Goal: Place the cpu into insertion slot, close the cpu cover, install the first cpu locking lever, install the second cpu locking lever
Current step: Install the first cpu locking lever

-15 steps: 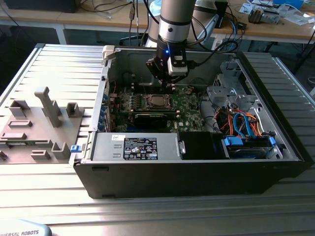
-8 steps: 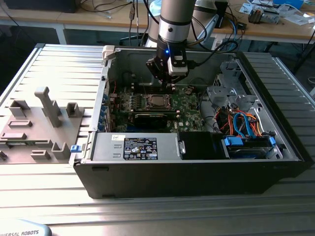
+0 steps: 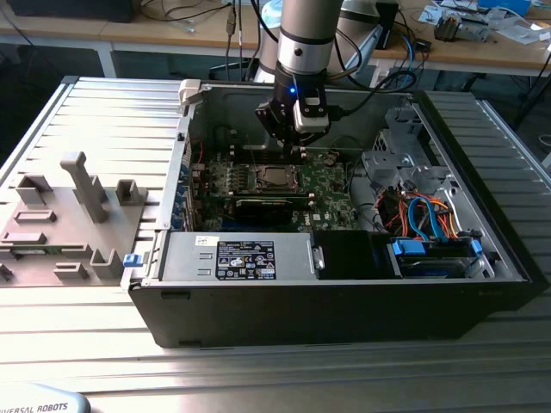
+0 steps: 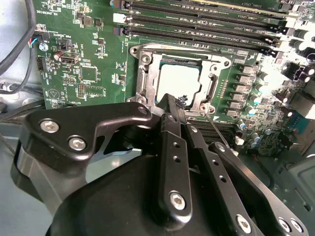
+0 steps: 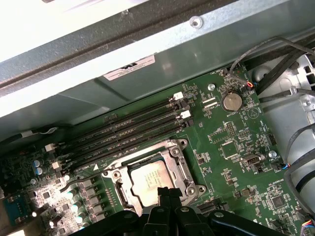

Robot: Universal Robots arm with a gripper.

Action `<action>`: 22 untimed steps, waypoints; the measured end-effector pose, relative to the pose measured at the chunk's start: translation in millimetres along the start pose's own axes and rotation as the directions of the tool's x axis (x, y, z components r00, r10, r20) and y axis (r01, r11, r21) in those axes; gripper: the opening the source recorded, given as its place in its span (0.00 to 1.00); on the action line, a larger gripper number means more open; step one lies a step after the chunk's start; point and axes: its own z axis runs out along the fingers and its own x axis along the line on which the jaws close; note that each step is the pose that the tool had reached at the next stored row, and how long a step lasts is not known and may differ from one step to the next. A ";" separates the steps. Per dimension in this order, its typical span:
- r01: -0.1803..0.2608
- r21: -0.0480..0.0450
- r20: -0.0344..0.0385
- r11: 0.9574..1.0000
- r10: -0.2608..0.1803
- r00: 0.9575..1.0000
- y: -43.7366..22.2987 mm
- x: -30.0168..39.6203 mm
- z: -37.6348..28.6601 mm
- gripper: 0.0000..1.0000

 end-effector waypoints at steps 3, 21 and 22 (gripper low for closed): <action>0.001 0.000 0.000 1.000 -0.001 1.000 0.0 0.0 0.0 0.11; 0.013 0.000 0.000 1.000 -0.013 1.000 0.0 0.0 0.0 0.11; 0.015 0.000 0.000 1.000 -0.015 1.000 0.0 0.0 0.0 0.11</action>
